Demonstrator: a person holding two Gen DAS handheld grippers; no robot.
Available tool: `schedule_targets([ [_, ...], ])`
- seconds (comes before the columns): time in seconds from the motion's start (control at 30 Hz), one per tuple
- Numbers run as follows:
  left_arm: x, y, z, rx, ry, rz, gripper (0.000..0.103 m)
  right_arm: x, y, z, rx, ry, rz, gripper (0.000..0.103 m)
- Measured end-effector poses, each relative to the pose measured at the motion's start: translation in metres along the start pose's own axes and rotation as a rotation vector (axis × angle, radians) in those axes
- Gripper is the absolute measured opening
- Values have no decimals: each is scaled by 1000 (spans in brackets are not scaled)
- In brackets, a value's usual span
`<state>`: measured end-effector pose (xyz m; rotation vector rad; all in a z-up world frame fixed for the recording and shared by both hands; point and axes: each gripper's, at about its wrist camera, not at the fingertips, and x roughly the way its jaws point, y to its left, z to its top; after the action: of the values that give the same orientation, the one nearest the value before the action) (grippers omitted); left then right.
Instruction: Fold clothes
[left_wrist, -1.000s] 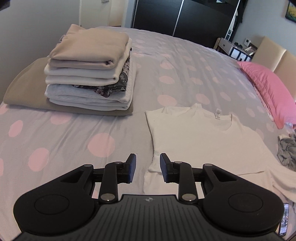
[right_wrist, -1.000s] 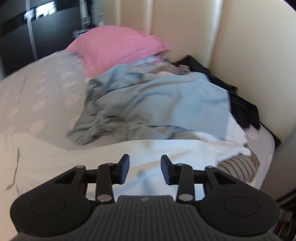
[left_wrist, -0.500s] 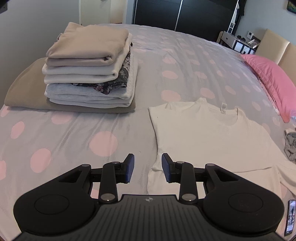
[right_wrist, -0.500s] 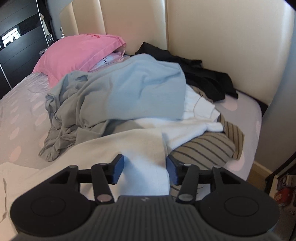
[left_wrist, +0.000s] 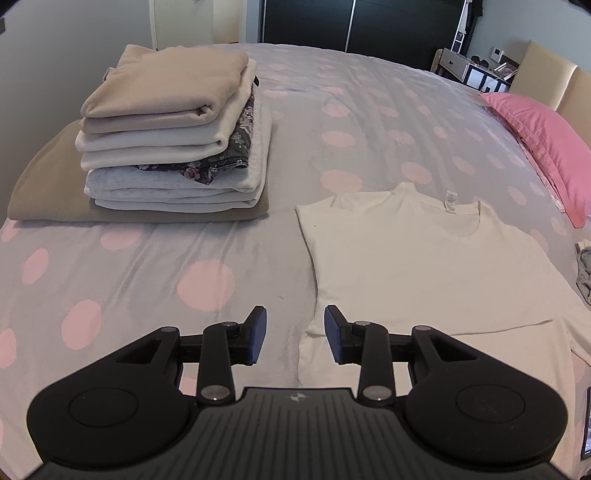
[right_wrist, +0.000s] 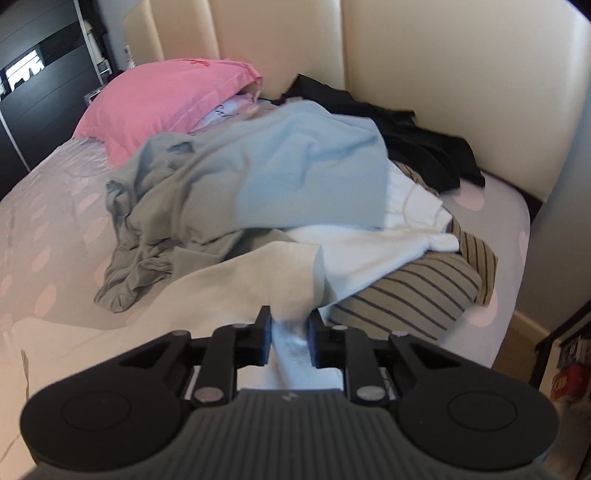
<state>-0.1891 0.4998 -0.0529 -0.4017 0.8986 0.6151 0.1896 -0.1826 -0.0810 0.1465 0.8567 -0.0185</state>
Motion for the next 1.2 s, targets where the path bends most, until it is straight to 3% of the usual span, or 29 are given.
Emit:
schedule_targets([
  [0.13, -1, -4, -2, 20, -3, -6, 38, -26, 39, -3, -128, -47, 32, 17],
  [0.23, -1, -6, -2, 31, -1, -9, 39, -40, 74, -13, -218, -47, 133, 16],
  [0.47, 1, -13, -2, 41, 8, -14, 39, -53, 173, -49, -338, 123, 458, 14],
  [0.73, 6, -24, -4, 72, 27, -37, 38, -82, 281, -113, -484, 269, 731, 13],
  [0.8, 9, -28, -6, 84, 36, -45, 39, -82, 308, -135, -508, 330, 795, 2],
  [0.83, 10, -30, -8, 90, 44, -52, 39, -82, 320, -147, -520, 360, 821, 2],
  [0.9, 13, -37, -11, 104, 64, -69, 39, -83, 344, -171, -565, 403, 845, 2],
  [1.07, 16, -53, -21, 159, 92, -114, 39, -78, 374, -207, -728, 403, 804, 4],
  [1.13, 17, -59, -24, 183, 105, -129, 39, -74, 374, -209, -778, 372, 771, 8],
  [1.2, 17, -62, -25, 199, 110, -132, 39, -64, 366, -204, -818, 324, 715, 20],
])
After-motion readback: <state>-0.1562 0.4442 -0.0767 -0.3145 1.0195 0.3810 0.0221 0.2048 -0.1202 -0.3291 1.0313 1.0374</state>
